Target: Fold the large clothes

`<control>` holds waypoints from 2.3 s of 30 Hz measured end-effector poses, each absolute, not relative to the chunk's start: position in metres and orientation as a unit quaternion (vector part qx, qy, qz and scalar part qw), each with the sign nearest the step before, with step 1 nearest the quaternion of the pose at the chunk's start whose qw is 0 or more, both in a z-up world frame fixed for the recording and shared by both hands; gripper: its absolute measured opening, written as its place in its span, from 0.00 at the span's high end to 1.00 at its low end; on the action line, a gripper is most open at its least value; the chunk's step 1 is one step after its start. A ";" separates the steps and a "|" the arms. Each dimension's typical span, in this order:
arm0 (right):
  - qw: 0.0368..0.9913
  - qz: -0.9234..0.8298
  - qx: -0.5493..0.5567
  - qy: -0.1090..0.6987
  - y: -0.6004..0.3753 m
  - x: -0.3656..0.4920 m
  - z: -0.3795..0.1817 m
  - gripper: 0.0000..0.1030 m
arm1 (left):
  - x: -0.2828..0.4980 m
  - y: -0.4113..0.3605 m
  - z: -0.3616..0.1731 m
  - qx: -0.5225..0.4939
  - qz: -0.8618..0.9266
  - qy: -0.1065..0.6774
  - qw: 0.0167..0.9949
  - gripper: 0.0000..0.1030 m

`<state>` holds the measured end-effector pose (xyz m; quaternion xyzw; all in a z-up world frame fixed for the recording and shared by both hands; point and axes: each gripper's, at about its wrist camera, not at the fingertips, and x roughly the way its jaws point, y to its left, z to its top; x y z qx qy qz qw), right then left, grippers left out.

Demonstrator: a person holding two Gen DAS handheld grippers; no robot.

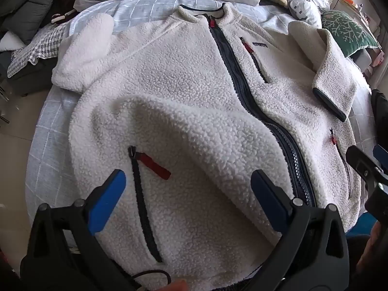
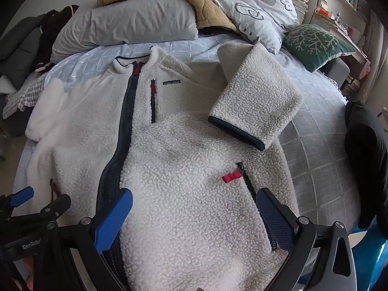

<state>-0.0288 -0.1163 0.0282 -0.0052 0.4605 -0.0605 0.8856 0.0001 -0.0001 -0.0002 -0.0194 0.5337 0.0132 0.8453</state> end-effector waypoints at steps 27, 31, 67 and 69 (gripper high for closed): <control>0.884 -0.056 -0.013 0.464 -0.111 -0.028 0.026 0.00 | 0.000 0.003 0.000 -0.030 0.008 0.529 0.848 0.01; 0.884 -0.056 -0.013 0.465 -0.111 -0.028 0.026 0.00 | 0.000 0.003 0.000 -0.030 0.008 0.529 0.848 0.01; 0.883 -0.057 -0.013 0.465 -0.110 -0.028 0.026 0.00 | 0.000 0.004 0.000 -0.031 0.008 0.527 0.849 0.01; 0.883 -0.058 -0.014 0.466 -0.110 -0.028 0.025 0.00 | 0.000 0.005 0.000 -0.030 0.010 0.525 0.851 0.01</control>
